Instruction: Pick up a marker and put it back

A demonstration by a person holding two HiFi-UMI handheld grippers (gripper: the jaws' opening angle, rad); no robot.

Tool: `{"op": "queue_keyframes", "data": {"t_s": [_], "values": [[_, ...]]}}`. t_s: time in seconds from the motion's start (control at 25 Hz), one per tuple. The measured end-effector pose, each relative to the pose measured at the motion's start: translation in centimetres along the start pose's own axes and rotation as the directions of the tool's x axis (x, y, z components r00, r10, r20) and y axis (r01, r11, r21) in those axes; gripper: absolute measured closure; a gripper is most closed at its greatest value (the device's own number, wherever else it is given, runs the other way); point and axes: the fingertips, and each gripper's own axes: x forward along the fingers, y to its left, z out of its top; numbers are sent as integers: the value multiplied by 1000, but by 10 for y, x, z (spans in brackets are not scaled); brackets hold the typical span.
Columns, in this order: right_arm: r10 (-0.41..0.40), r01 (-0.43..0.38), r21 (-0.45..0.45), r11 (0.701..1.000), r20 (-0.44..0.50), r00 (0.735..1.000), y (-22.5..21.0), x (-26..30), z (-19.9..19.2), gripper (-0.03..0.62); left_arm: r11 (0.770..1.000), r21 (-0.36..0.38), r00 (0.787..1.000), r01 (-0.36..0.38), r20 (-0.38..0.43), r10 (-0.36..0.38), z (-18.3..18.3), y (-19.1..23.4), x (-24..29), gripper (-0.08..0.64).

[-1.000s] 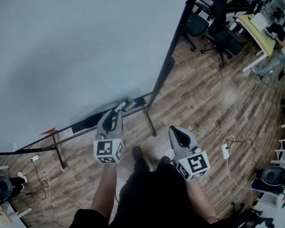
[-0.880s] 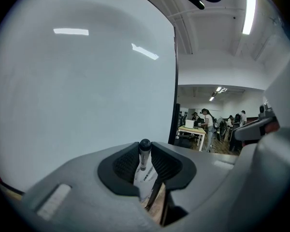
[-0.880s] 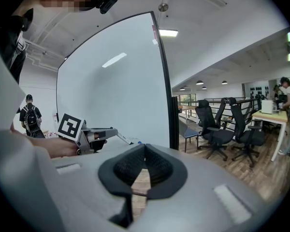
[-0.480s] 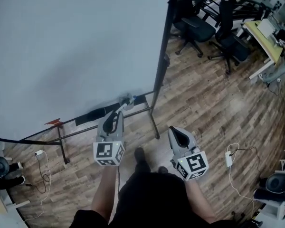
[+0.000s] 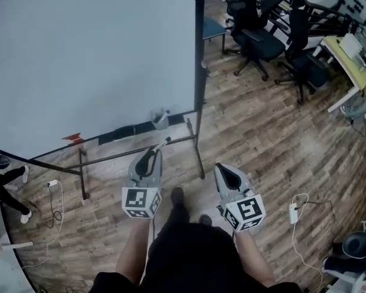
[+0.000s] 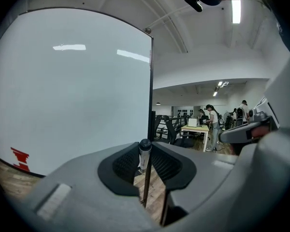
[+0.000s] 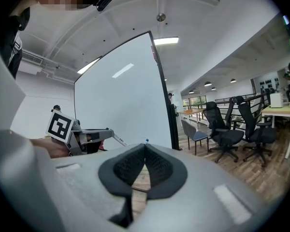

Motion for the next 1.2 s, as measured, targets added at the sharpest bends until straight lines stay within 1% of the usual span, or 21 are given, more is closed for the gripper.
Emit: {"op": "queue_keyframes", "data": {"t_s": [0.2, 0.44, 0.72, 0.88, 1.08, 1.2], "values": [[21, -21, 1, 1000, 2, 1000, 0, -42, -6, 591, 1000, 8, 1000, -11, -1, 11, 0, -43, -34, 476], [53, -53, 2, 999, 6, 999, 8, -87, -21, 591, 1000, -2, 1000, -18, 10, 18, -3, -88, -79, 476], [106, -106, -7, 994, 7, 994, 13, -120, -33, 591, 1000, 1, 999, -19, 28, 19, -5, -133, -123, 479], [128, -128, -2, 992, 8, 992, 21, -129, -36, 591, 1000, -9, 999, -23, 24, 23, -8, -150, -142, 478], [159, -159, -10, 987, 11, 987, 31, -131, -33, 591, 999, -33, 999, -33, 29, 34, -8, -161, -152, 477], [169, -169, -11, 986, 12, 985, 35, -131, -33, 591, 999, -28, 999, -25, 34, 26, -6, -166, -159, 477]]}}
